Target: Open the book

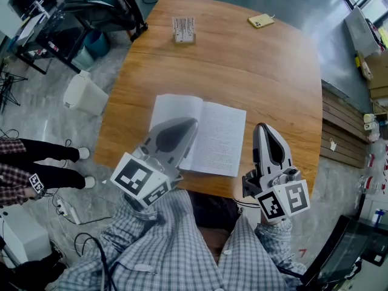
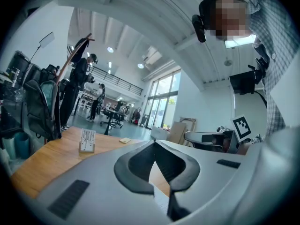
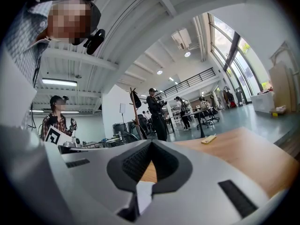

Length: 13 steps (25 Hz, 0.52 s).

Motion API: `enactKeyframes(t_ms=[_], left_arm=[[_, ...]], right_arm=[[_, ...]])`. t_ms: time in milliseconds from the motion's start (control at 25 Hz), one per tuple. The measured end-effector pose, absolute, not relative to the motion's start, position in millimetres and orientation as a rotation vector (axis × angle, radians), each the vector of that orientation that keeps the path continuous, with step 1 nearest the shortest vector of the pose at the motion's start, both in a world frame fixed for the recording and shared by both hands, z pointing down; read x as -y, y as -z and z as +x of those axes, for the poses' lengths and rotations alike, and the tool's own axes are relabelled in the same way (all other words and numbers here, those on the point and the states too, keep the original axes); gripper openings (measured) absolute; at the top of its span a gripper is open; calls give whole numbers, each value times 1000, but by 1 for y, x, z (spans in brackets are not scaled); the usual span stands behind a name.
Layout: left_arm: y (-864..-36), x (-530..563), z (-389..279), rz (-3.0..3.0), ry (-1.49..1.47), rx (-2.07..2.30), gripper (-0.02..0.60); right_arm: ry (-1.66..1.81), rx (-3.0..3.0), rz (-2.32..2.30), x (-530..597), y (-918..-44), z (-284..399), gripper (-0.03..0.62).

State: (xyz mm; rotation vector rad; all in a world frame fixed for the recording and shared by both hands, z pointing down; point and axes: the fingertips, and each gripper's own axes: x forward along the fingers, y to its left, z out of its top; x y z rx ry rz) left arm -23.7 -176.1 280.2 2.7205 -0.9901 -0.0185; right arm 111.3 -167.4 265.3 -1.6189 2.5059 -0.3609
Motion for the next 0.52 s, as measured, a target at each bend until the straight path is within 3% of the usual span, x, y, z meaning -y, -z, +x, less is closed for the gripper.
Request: enactKeyframes(t_ms=[520], left_arm=[[-283, 177, -30, 2707, 21, 997, 9]], right_arm=[[387, -2517, -1615, 166, -271, 108, 18]])
